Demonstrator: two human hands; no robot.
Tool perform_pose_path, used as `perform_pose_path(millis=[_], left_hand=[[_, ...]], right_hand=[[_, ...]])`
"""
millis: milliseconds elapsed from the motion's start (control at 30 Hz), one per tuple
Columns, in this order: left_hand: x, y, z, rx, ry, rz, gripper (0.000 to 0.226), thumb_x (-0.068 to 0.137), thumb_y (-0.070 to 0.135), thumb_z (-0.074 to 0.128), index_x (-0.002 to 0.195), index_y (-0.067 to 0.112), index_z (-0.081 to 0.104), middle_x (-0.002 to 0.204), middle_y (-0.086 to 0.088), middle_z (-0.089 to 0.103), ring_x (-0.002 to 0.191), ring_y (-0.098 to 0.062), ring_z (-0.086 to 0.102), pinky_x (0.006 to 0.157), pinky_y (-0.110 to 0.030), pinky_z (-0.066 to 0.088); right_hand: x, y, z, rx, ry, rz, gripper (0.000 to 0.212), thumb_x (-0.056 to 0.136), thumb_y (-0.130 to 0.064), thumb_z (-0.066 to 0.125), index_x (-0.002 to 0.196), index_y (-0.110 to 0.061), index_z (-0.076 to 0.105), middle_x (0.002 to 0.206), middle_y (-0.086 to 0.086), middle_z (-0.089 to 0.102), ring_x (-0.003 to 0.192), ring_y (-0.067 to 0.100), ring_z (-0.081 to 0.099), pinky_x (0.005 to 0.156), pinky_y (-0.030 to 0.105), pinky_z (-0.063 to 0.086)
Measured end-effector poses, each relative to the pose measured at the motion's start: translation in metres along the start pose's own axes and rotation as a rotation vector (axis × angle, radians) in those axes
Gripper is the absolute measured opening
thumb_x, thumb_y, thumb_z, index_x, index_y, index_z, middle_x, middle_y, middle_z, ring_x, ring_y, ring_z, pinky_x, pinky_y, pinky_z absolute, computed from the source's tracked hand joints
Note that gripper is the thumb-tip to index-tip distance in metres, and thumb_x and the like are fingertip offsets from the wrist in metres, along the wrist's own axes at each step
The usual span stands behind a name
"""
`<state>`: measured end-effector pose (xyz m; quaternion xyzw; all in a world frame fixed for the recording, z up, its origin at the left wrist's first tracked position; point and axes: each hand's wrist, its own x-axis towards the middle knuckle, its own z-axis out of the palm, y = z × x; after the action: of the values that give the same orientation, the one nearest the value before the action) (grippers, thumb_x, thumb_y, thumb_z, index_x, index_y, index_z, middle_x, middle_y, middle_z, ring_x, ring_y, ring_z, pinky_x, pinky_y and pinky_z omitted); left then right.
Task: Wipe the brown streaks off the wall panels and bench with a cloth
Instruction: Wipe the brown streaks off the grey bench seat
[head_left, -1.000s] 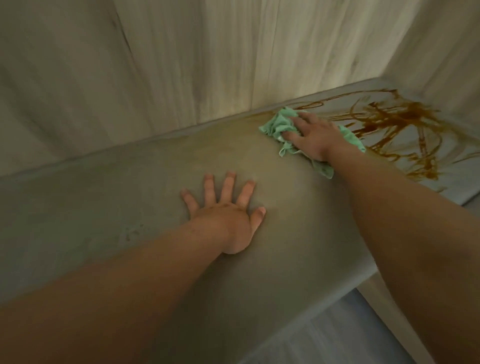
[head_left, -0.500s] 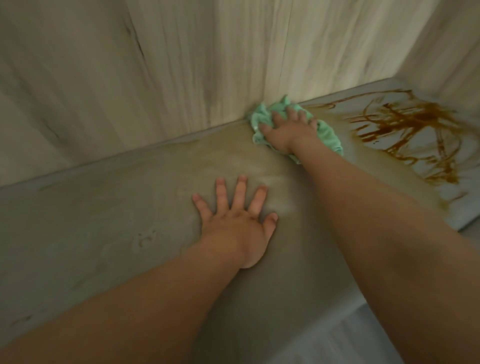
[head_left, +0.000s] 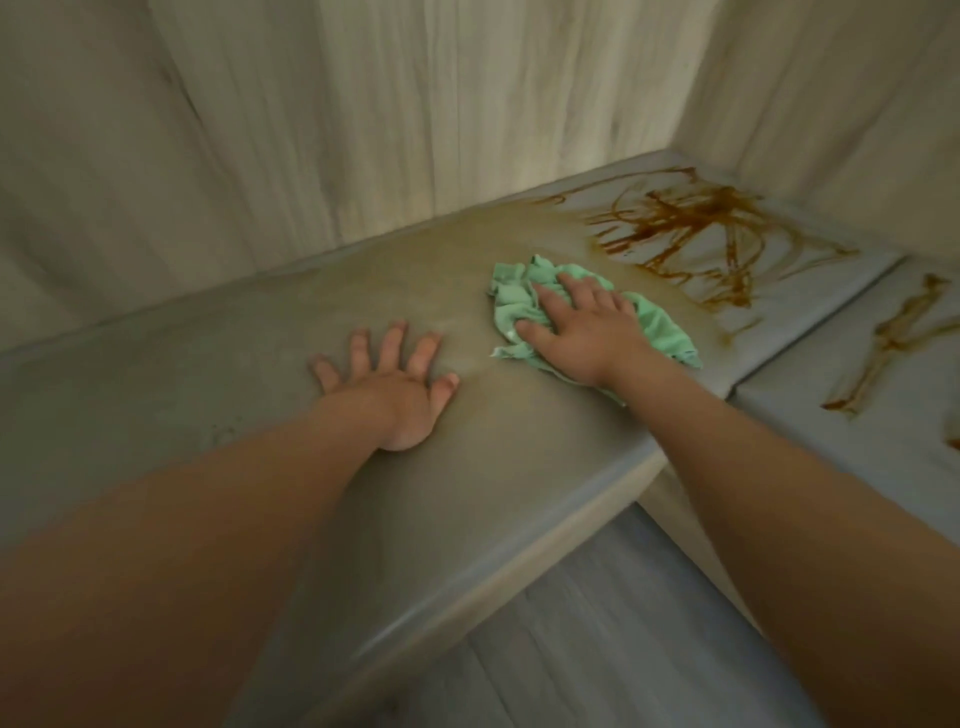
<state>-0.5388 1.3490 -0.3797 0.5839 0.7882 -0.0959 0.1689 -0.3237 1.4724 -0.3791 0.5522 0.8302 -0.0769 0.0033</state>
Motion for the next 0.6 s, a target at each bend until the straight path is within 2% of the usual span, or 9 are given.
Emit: perform_pose_path(millis=[233, 367, 467, 600], left_hand=[[-0.017, 0.012, -0.016, 0.096, 0.006, -0.055, 0.068, 0.102, 0.07, 0.013, 0.161, 0.044, -0.008, 0.172, 0.009, -0.015, 0.158, -0.034, -0.008, 0.118, -0.073, 0.007], [-0.036, 0.015, -0.021, 0.137, 0.026, -0.08, 0.067, 0.104, 0.065, 0.02, 0.162, 0.036, 0.009, 0.172, 0.002, 0.004, 0.157, -0.036, 0.007, 0.12, -0.068, 0.015], [-0.057, 0.023, -0.029, 0.191, 0.059, -0.027, 0.057, 0.106, 0.047, 0.031, 0.158, 0.022, 0.023, 0.167, -0.007, 0.019, 0.154, -0.037, 0.018, 0.118, -0.065, 0.022], [-0.063, 0.044, -0.046, 0.213, 0.132, 0.14, 0.048, 0.103, 0.029, 0.043, 0.146, 0.01, 0.039, 0.155, -0.017, 0.039, 0.144, -0.037, 0.035, 0.116, -0.05, 0.033]], right_hand=[[-0.09, -0.019, 0.014, 0.051, 0.019, -0.087, 0.076, 0.094, -0.08, 0.026, 0.162, -0.048, 0.012, 0.174, -0.003, 0.004, 0.16, 0.024, 0.001, 0.127, 0.05, -0.002], [-0.11, -0.022, 0.021, 0.093, 0.059, -0.098, 0.075, 0.094, -0.08, 0.027, 0.161, -0.049, 0.014, 0.174, -0.003, 0.005, 0.159, 0.025, 0.0, 0.127, 0.05, -0.005], [-0.111, -0.023, 0.019, 0.088, 0.052, -0.094, 0.076, 0.094, -0.08, 0.025, 0.162, -0.048, 0.013, 0.174, -0.003, 0.003, 0.159, 0.026, -0.001, 0.127, 0.051, -0.006], [-0.11, -0.022, 0.019, 0.098, 0.043, -0.088, 0.076, 0.094, -0.079, 0.025, 0.162, -0.048, 0.012, 0.174, -0.002, 0.001, 0.159, 0.026, -0.002, 0.126, 0.051, -0.008]])
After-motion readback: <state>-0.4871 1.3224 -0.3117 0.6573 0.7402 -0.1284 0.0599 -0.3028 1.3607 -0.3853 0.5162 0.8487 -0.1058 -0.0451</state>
